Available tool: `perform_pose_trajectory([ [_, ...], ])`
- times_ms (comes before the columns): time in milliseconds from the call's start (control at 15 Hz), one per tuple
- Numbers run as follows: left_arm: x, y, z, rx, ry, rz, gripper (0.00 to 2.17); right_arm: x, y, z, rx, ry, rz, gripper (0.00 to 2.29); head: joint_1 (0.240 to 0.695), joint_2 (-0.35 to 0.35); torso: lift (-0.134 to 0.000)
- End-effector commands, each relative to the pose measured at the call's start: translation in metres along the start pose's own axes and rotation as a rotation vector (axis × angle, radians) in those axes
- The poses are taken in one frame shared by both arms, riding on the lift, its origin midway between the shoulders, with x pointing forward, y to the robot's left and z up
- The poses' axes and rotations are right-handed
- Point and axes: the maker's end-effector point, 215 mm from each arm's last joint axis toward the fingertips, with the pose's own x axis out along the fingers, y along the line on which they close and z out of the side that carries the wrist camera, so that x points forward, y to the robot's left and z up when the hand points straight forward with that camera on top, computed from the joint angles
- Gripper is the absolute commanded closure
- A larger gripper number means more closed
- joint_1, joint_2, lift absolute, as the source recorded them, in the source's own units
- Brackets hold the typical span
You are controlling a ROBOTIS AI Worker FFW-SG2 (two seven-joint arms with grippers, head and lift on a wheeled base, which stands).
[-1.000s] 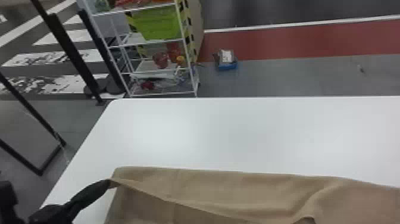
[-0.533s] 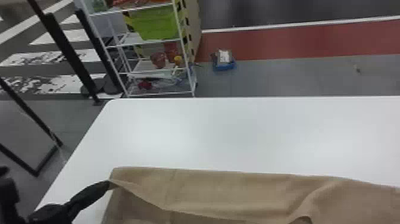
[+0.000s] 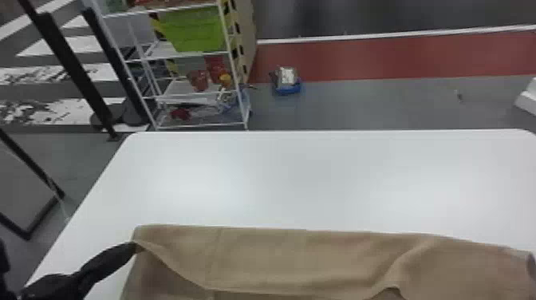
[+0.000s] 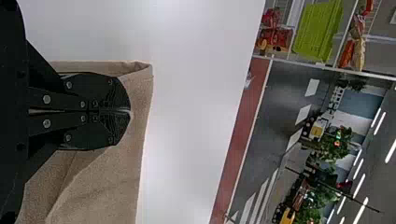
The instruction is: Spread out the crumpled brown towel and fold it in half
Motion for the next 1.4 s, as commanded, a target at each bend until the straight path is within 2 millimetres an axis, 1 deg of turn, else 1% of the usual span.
perform_pose_trajectory([
  [0, 0.0, -0.001, -0.001, -0.003, -0.001, -0.002, 1.33, 0.005, 0.006, -0.003, -0.005, 0.011, 0.02, 0.61, 0.695, 0.187, -0.124],
  [133, 0.0, -0.001, -0.001, -0.003, -0.001, -0.002, 1.33, 0.006, 0.005, -0.007, -0.012, 0.029, 0.025, 0.62, 0.695, 0.204, -0.124],
  [600, -0.001, -0.004, -0.002, 0.002, 0.005, -0.006, 1.33, 0.011, 0.001, -0.016, -0.019, 0.078, 0.014, 0.62, 0.695, 0.192, -0.124],
  [1000, -0.004, -0.006, -0.002, 0.008, 0.007, -0.008, 1.33, 0.016, 0.004, -0.017, -0.034, 0.1, 0.017, 0.62, 0.695, 0.188, -0.124],
  [1067, -0.004, -0.006, -0.002, 0.008, 0.007, -0.008, 1.33, 0.018, 0.006, -0.018, -0.034, 0.109, 0.017, 0.7, 0.695, 0.189, -0.124],
  [1333, -0.004, -0.005, -0.002, 0.008, 0.007, -0.006, 1.33, 0.021, 0.004, -0.019, -0.04, 0.129, 0.01, 0.71, 0.695, 0.195, -0.124],
])
